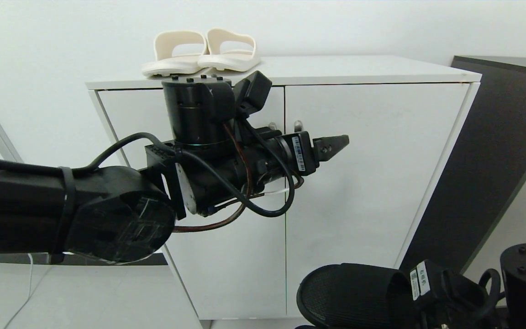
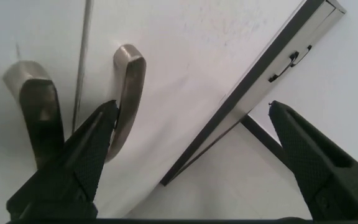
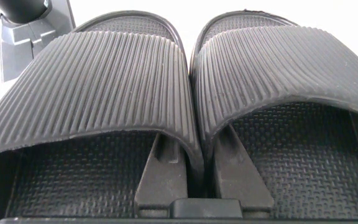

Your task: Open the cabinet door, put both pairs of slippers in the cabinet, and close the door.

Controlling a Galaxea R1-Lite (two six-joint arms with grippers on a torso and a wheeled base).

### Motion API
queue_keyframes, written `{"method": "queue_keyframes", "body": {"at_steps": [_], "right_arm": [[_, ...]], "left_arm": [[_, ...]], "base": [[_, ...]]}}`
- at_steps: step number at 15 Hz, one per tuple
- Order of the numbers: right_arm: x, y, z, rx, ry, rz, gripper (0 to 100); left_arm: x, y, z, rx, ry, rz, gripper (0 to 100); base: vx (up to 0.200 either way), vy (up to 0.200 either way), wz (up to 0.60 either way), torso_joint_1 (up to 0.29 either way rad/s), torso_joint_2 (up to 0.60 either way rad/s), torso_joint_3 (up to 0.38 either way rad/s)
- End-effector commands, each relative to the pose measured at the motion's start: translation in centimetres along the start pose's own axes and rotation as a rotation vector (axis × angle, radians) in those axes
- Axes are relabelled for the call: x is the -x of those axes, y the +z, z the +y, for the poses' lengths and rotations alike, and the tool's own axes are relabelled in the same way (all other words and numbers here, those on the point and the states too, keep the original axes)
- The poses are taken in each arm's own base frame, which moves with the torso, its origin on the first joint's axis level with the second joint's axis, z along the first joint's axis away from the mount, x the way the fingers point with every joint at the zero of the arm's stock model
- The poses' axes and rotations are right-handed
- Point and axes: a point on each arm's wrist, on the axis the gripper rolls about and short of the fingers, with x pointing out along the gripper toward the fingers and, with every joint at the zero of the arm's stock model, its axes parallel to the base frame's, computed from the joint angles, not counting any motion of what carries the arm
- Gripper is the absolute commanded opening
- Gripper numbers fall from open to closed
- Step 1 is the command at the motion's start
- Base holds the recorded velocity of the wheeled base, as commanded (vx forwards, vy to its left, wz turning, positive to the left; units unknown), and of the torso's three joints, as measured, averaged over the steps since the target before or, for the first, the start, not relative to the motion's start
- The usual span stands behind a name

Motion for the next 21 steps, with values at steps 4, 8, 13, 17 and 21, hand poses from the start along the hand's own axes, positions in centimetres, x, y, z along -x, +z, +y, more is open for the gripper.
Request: {"method": "queue_keyframes", "body": {"at_steps": [4,8,13,17,21], "right_arm": [[0.0,-0.2,0.1,0.000,0.006,0.005,0],[0.1,-0.2,0.2,0.014,0.007,0.006,0],[0.7,-0.9,1.2,0.021,0.113,0.003,0],[1.0,-1.1,1.4,0.045,0.152,-0.003,0],[0.8,-1.3,1.4,0.046,0.153,0.006,0]], "left_arm": [[-0.2,-0.3,0.1,0.007,0.004,0.006,0],[0.3,0.2,-0.1,0.015,-0.001,-0.009,0],[2.0,-0.3,-0.6,0.027,-0.016,0.014,0],[3.8,-1.3,-1.8,0.022,-0.048,0.046,0],[5.6,-1.7,-2.3,0.020,-0.076,0.023,0]], "base": [[0.000,0.000,0.00,0.000,0.00,0.000],[0.000,0.000,0.00,0.000,0.00,0.000],[0.000,0.000,0.00,0.000,0.00,0.000],[0.000,0.000,0.00,0.000,0.00,0.000],[0.000,0.000,0.00,0.000,0.00,0.000]]}}
